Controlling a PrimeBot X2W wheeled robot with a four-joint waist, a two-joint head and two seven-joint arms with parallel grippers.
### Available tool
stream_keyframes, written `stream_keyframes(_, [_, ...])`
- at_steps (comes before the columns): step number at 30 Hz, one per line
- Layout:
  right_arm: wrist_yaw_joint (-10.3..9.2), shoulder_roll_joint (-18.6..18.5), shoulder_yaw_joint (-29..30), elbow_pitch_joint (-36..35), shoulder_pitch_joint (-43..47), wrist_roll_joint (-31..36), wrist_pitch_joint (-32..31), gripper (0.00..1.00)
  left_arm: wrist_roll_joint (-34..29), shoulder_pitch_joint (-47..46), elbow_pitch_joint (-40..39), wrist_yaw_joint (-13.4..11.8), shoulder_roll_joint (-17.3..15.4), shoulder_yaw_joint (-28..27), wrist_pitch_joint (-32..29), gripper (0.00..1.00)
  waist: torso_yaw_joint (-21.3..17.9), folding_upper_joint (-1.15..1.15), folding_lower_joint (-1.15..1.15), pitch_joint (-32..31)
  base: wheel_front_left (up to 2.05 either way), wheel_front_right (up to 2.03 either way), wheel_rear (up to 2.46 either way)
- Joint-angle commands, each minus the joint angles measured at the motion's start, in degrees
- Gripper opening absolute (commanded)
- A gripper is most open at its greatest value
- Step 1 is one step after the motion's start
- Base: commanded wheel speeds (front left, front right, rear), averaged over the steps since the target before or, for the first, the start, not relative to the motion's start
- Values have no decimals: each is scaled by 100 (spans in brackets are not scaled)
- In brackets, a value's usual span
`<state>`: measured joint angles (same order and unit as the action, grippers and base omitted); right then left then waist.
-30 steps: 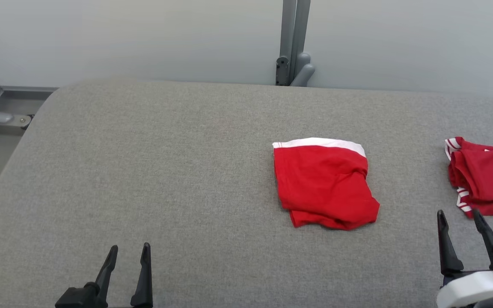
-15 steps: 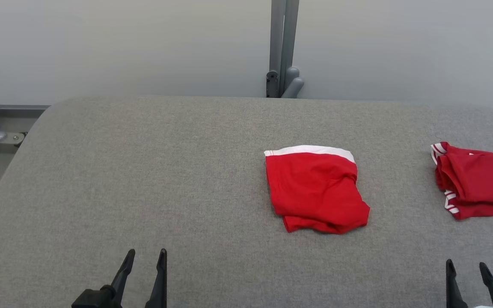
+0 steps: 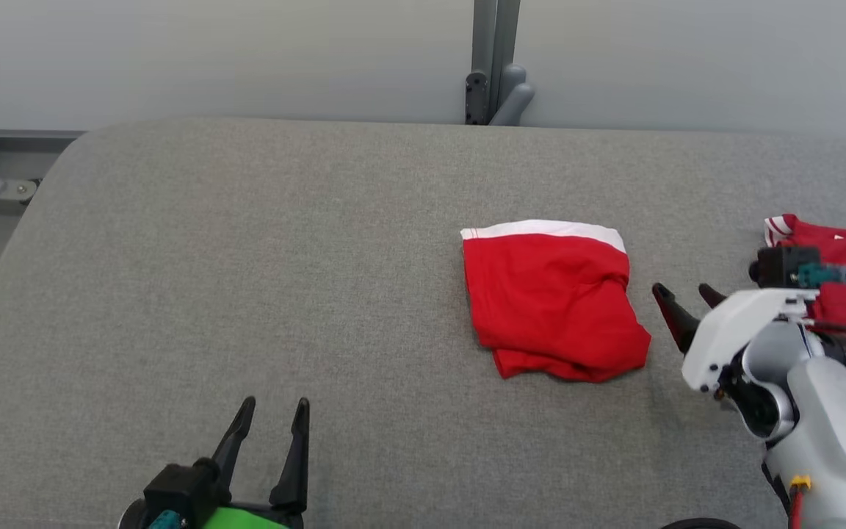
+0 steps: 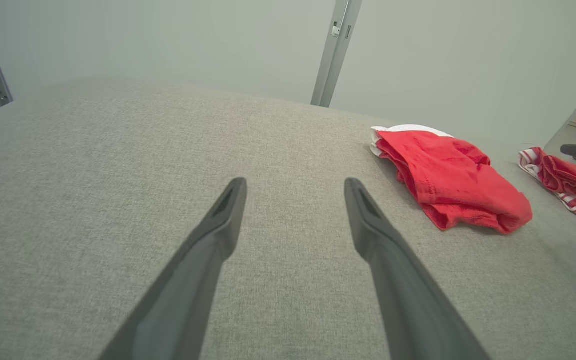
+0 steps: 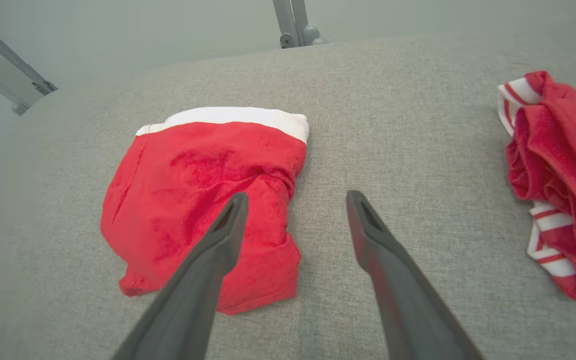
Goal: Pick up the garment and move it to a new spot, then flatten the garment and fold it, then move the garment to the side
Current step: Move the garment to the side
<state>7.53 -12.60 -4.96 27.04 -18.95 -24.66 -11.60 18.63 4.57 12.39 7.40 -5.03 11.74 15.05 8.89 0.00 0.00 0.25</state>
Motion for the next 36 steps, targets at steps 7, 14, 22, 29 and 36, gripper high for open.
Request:
stream_keyframes(7, [-5,-202,-221,704,-1128,-386,-1303,100,155,-547,71,15,25,330,13,100,383,0,0,687,0,0,0])
stream_keyframes(14, [-5,-52,-118,1521,-1548,-768,-1451,100,178,-794,104,15,39,389,13,100,598,0,0,905,0,0,0])
stream_keyframes(22, [-6,150,-17,2231,-1723,-1301,-1619,100,158,-859,108,15,15,381,12,100,500,0,0,968,0,0,0])
stream_keyframes(29, [-6,-134,-385,1887,-1969,-1759,-1585,0,176,-939,78,15,12,363,12,100,208,0,0,1006,0,0,0])
stream_keyframes(36, [-6,-787,-809,1312,-2464,-1819,-2031,0,230,-992,42,15,32,314,13,100,-114,0,0,1047,0,0,0])
